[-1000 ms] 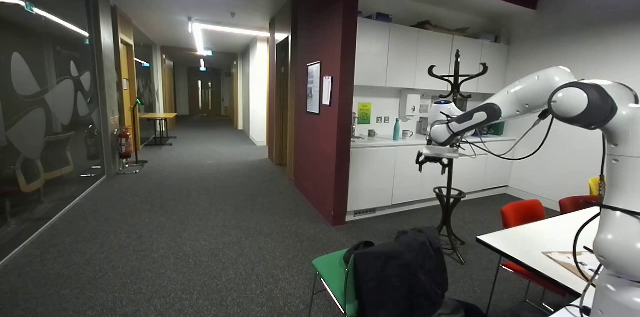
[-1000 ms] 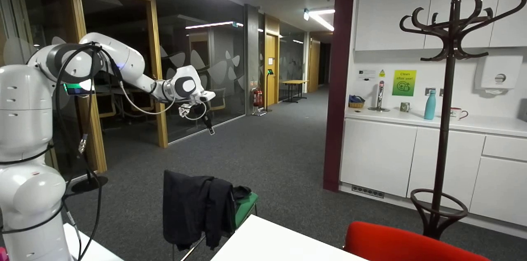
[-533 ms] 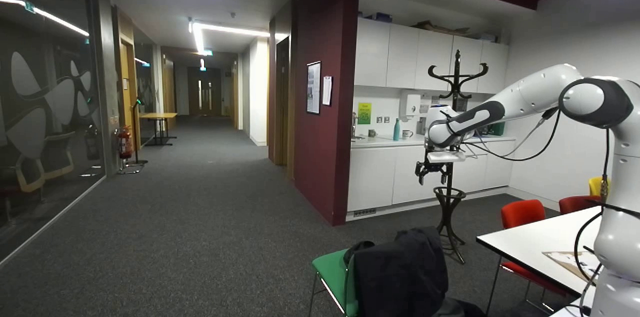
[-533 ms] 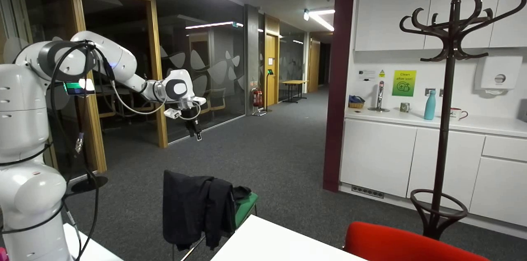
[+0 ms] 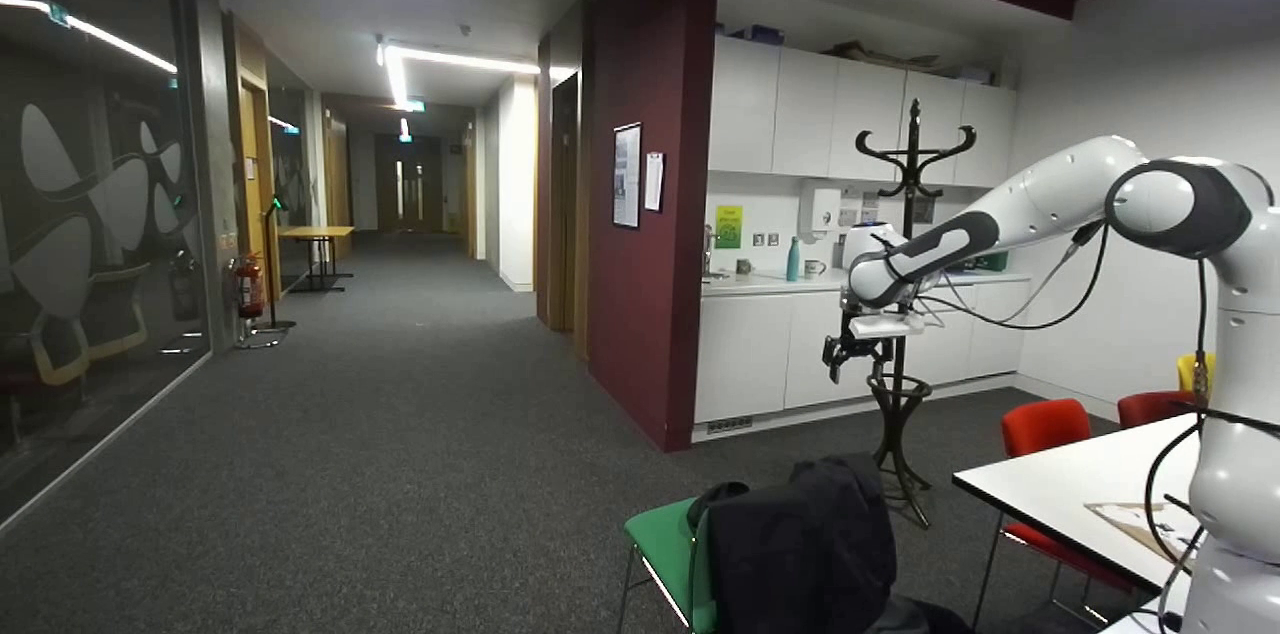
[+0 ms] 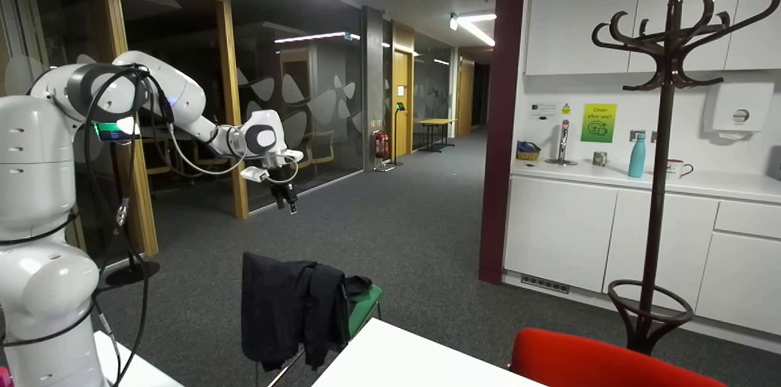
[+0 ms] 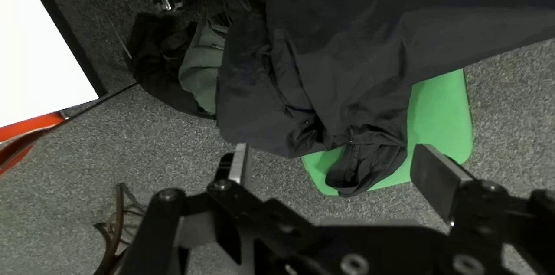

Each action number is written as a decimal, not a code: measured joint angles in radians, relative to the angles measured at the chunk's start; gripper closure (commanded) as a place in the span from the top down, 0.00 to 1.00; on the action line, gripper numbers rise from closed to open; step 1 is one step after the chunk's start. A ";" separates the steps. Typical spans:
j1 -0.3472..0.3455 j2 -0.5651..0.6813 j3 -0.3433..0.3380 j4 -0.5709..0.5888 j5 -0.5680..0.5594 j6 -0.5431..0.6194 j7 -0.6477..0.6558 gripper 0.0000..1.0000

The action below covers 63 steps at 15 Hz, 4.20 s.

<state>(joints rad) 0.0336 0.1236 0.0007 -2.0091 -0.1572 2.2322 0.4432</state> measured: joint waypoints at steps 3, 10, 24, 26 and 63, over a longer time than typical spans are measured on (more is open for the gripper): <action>0.019 0.057 0.037 -0.024 0.092 0.055 -0.070 1.00; 0.033 0.194 0.069 -0.044 0.165 0.075 -0.311 1.00; 0.026 0.299 -0.043 -0.101 -0.055 0.216 -0.419 1.00; 0.022 0.309 -0.052 -0.100 -0.067 0.239 -0.419 1.00; 0.013 0.512 -0.003 0.104 0.029 0.368 -0.436 0.36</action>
<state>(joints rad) 0.0464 0.6359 -0.0021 -1.9054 -0.1287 2.6002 0.0069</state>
